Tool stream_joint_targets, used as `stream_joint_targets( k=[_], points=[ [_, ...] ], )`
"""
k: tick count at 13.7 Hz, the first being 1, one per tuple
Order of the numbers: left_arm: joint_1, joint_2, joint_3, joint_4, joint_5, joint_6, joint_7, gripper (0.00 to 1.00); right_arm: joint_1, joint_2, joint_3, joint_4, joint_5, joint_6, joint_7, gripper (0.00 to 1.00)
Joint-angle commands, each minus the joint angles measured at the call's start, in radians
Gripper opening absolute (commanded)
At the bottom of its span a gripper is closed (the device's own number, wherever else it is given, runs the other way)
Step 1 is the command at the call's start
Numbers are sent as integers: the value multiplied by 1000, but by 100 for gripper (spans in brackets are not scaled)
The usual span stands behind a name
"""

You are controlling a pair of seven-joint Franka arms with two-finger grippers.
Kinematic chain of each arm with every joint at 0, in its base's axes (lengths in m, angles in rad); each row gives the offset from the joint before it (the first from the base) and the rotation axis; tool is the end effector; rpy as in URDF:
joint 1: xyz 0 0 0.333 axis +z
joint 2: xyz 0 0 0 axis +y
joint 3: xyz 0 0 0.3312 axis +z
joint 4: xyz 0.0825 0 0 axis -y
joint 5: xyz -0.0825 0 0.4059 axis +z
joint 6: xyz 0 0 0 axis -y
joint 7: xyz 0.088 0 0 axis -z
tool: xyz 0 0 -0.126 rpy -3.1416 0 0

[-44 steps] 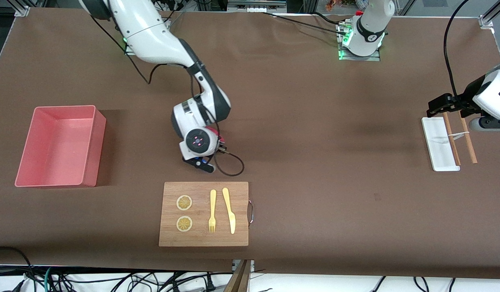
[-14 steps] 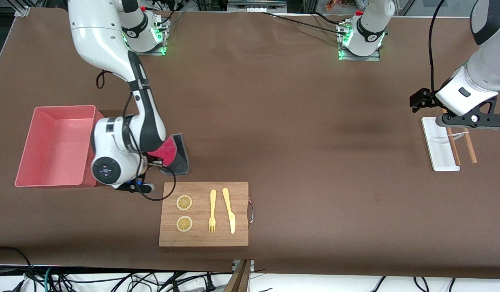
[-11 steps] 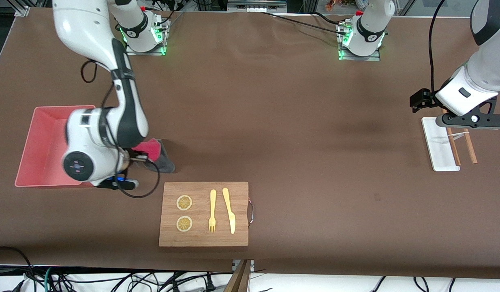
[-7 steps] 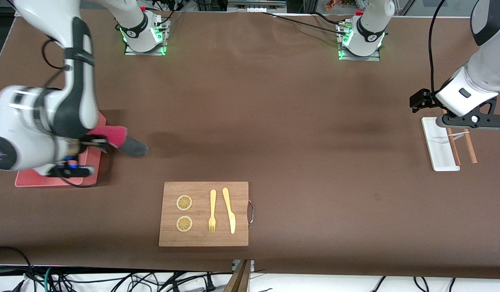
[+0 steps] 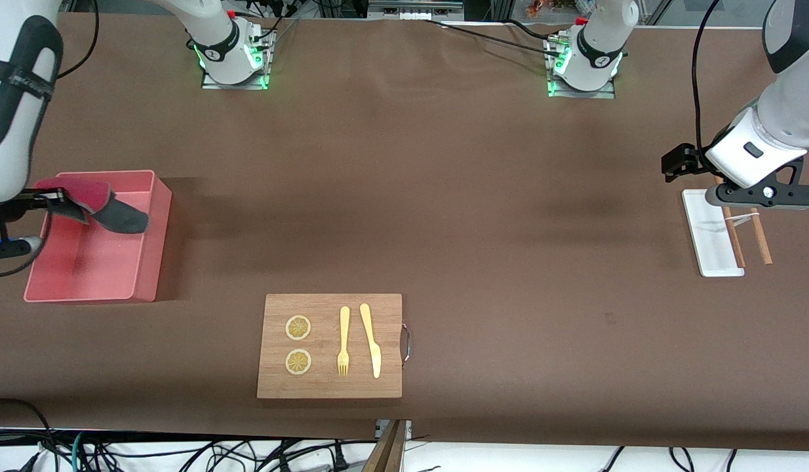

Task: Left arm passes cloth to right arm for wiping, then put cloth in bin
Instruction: 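Carry the cloth with the right gripper over the pink bin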

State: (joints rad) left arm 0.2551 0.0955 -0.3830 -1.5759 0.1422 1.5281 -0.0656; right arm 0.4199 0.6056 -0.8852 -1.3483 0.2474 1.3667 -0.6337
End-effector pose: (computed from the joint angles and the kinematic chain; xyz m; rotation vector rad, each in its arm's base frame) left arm 0.5921 -0.0484 0.5635 -3.0148 0.1007 0.1893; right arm 0.6439 -0.1544 0.4330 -3.0497 -0.2708 0.6721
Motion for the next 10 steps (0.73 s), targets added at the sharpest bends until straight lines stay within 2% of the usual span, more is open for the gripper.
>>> stream_joint_targets(
  k=[1,6,10],
  points=[
    [13,10,-5,31,-23,-13,-5,100,-62,60,2,11,-8,50,-131,0],
    [26,16,-5,33,-24,-13,-5,100,-95,140,12,-20,4,161,-156,0],
    [27,18,-5,33,-24,-13,-3,100,-99,172,55,-92,6,265,-158,0]
  ],
)
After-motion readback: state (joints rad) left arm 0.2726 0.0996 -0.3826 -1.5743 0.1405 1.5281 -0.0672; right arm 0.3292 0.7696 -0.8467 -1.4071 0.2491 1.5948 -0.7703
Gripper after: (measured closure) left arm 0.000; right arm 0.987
